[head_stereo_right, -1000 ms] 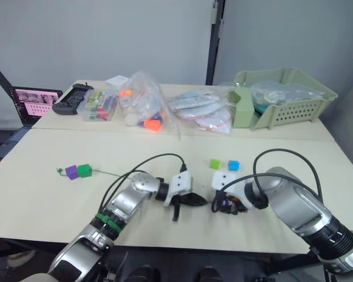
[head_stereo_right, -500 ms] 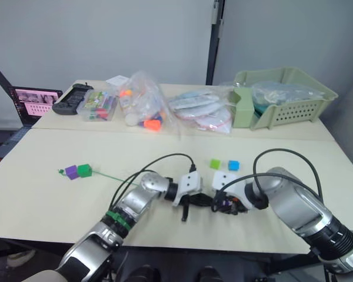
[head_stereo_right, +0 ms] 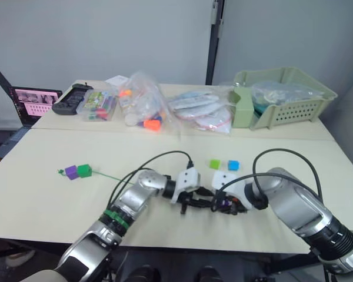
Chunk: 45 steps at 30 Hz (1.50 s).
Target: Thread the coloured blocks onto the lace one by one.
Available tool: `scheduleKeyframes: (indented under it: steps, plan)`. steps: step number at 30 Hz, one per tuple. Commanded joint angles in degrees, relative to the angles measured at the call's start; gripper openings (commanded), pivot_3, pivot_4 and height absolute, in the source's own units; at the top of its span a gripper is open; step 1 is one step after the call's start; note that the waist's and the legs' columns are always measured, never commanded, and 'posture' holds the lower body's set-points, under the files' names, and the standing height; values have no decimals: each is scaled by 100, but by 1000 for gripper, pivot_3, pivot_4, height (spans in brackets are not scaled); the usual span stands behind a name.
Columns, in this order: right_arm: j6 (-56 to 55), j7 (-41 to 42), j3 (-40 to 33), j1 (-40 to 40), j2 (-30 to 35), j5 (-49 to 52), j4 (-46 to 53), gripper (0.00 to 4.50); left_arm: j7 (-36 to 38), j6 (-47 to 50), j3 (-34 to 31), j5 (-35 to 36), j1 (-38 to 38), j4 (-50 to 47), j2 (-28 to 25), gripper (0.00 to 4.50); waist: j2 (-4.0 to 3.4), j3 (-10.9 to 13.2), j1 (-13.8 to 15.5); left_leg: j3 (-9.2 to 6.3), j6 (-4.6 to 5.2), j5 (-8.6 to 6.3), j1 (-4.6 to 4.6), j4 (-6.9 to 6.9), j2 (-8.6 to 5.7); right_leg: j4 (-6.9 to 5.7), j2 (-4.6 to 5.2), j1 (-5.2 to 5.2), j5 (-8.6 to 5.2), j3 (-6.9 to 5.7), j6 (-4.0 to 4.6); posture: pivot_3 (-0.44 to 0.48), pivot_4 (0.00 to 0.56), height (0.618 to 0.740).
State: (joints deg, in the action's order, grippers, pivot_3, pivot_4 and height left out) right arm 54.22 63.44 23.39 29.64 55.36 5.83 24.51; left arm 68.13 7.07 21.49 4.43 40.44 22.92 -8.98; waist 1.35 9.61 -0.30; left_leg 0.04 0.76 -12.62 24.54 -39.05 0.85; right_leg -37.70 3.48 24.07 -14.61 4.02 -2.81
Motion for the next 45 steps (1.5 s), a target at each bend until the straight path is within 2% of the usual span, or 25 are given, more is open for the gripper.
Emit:
scheduleKeyframes:
  steps: [1, 5, 13, 20, 22, 27, 29, 36, 42, 45]
  plan:
    - [-28, 25, 66, 55, -20, 49, 87, 1347, 83, 261, -222, 238, -18, -488, -231, 3153, 0, 0, -14, 0, 0, 0, -1, 1, 0, -1, 0, 0, 0, 0, 0, 0, 150, 737]
    - [-91, 82, 180, 178, -43, 15, 24, 1347, 129, 436, -339, 358, -48, -783, -543, 4448, 0, 0, -27, -1, 0, 0, -1, 0, 0, -1, 0, 0, 0, 0, 0, 0, 150, 737]
    - [-436, 278, 645, 660, -132, -323, -328, 1347, 144, 429, -246, 354, -143, -981, -752, 4500, 0, 0, -56, 2, 0, 0, -4, 1, 3, 0, -3, 0, 0, -1, 1, 0, 150, 737]
    - [-444, 251, 620, 678, -219, -380, -416, 1347, 130, 441, -162, 322, -257, -1119, -766, 4500, 0, 0, -57, 2, 0, 0, -10, 2, 5, -6, -4, -2, 0, 0, 2, 0, 150, 737]
    - [-377, 262, 572, 694, -221, -334, -359, 2360, 140, 426, -142, 317, -280, -1126, -785, 4500, 0, 0, -57, 3, 0, 0, -11, 2, 5, -6, -4, -2, 0, 0, 2, 0, 150, 737]
    - [-263, 326, 419, 733, -113, -235, -158, 4030, 187, 353, -74, 300, -278, -1091, -817, 4500, 0, 0, -49, 3, 0, 0, -9, 2, 2, -14, -1, 2, 0, 2, 2, 0, 150, 737]
    - [-187, 369, 275, 752, -12, -133, -38, 4460, 211, 312, -40, 301, -257, -1063, -806, 4500, 0, 0, -40, 3, 0, 0, -8, 2, 1, -13, 0, 2, 0, 2, 2, 0, 150, 737]
    - [359, 574, -777, 475, 548, 671, 741, 4460, 266, -5, 113, 227, -76, -779, -565, 4500, 0, 0, 0, 0, 0, 0, -2, 0, 0, -8, 2, 2, 0, -1, 1, 0, 150, 737]
    - [1016, 378, -1776, -62, 819, 1372, 1331, 4460, 262, -383, 253, 111, 134, -358, -259, 4500, 0, 0, 16, 2, 0, 0, 4, 0, 0, 1, 1, 2, 0, 0, 1, 0, 150, 737]
    - [971, 215, -2467, -785, 924, 1499, 1500, 4460, 135, -484, 309, 23, 259, -95, -11, 4500, 1, 0, 29, 2, 0, 0, 3, 1, 1, 2, 1, 2, 0, 0, 1, 0, 150, 737]
